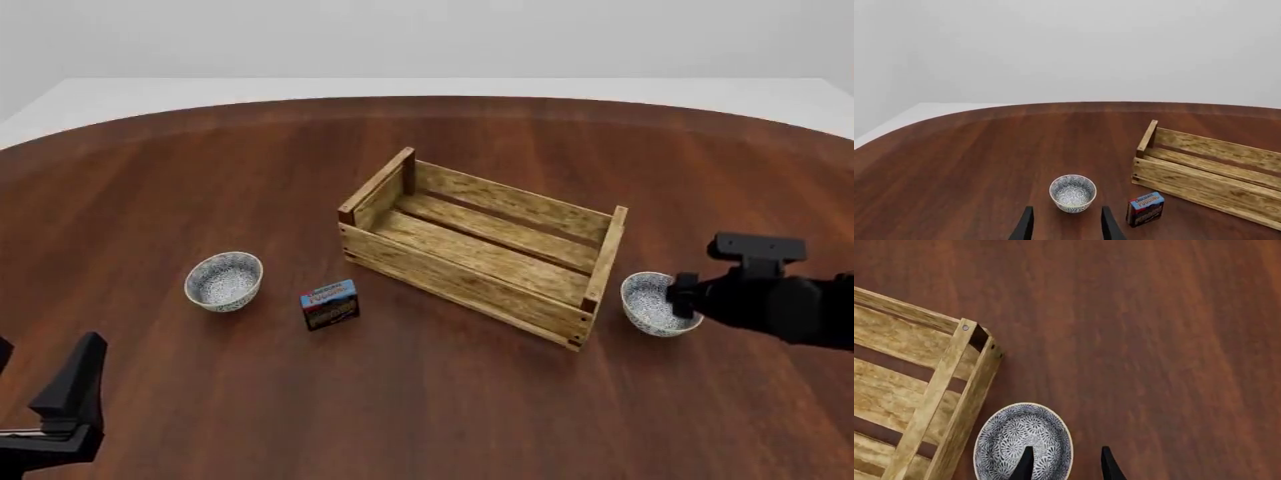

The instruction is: Stack the right bowl on the left bowl and place them in the tray.

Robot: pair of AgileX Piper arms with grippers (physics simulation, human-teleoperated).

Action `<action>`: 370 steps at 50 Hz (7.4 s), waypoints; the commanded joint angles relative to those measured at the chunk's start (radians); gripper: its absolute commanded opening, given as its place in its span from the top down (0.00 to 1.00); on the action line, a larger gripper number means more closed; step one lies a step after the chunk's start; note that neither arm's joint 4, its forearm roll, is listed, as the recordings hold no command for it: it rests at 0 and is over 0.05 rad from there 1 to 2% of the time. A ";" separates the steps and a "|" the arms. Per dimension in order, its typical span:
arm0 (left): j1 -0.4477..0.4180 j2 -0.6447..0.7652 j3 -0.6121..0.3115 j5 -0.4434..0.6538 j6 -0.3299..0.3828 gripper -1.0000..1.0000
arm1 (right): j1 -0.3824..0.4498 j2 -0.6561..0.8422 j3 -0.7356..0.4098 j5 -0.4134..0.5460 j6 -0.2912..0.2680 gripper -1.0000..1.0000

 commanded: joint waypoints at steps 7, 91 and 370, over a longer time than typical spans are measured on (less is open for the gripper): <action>0.001 0.014 0.000 -0.015 0.002 0.00 | -0.005 0.114 0.001 -0.071 0.015 0.00; -0.001 -0.110 -0.012 0.100 -0.026 0.00 | -0.005 -0.384 0.032 0.143 -0.012 1.00; -0.611 1.435 -0.989 -0.270 0.042 1.00 | 0.756 -0.585 -0.108 -0.029 0.084 0.00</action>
